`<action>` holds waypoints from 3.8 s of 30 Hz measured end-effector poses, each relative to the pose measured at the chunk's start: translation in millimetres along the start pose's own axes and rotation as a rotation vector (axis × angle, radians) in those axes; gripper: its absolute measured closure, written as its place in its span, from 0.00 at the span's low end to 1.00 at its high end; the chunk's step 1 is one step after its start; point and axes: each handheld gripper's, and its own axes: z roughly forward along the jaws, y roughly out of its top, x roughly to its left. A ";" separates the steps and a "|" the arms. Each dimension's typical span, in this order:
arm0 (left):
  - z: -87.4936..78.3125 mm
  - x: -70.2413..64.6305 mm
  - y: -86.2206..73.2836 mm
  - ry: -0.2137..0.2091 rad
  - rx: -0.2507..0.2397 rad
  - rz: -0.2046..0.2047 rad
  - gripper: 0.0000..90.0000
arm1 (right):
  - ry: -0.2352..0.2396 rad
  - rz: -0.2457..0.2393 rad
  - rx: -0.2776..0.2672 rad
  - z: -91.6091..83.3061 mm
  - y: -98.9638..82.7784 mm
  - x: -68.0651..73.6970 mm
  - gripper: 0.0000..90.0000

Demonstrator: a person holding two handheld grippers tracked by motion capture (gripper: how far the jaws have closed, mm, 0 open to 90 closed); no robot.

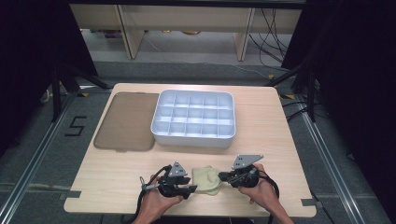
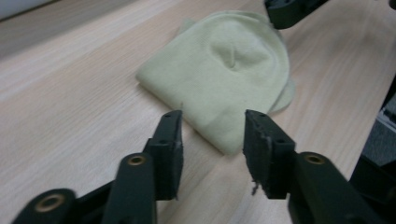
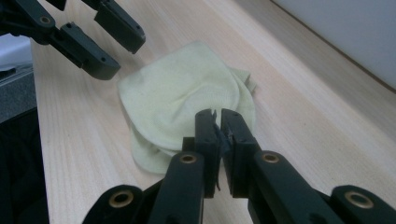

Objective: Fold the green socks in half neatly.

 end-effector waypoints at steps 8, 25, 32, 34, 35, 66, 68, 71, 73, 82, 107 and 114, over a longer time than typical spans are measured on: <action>4.1 7.4 0.8 -0.021 0.010 -0.102 0.47 | -0.003 -0.002 -0.014 -1.4 1.1 0.1 0.93; 12.6 6.2 4.6 -0.032 0.037 -0.154 0.40 | -0.008 0.017 -0.036 -5.3 1.7 -1.6 0.91; 13.9 6.7 7.0 -0.024 0.051 -0.154 0.41 | -0.011 0.002 -0.042 -4.8 1.6 -2.2 0.91; 15.6 3.9 7.3 -0.018 0.039 -0.160 0.42 | -0.011 0.000 -0.043 -4.8 1.7 -2.0 0.91; 15.1 3.5 7.8 -0.018 0.056 -0.141 0.43 | -0.005 0.006 -0.044 -4.3 1.6 -1.1 0.91; 11.8 -1.8 9.9 0.027 0.043 -0.018 0.94 | 0.031 -0.041 -0.096 -1.9 9.1 9.7 0.92; 9.5 -1.9 10.5 0.029 0.032 -0.009 0.94 | 0.041 -0.034 -0.090 0.3 10.8 15.6 0.94; 6.0 -2.3 11.0 0.033 0.021 -0.004 0.94 | 0.048 -0.028 -0.087 5.6 13.0 22.2 0.96; 4.2 -3.6 11.2 0.048 0.022 0.003 0.94 | 0.055 -0.030 -0.069 10.3 13.8 23.5 0.97; -0.7 -5.9 12.4 0.070 0.016 0.047 0.94 | 0.104 -0.051 -0.015 36.9 16.7 39.0 0.98; -3.9 -24.1 18.3 0.094 0.022 0.177 0.94 | -0.031 0.019 -0.024 48.1 22.3 1.7 1.00; -4.9 -23.2 18.0 0.100 0.024 0.167 0.94 | -0.042 0.032 -0.048 40.5 21.9 -1.2 1.00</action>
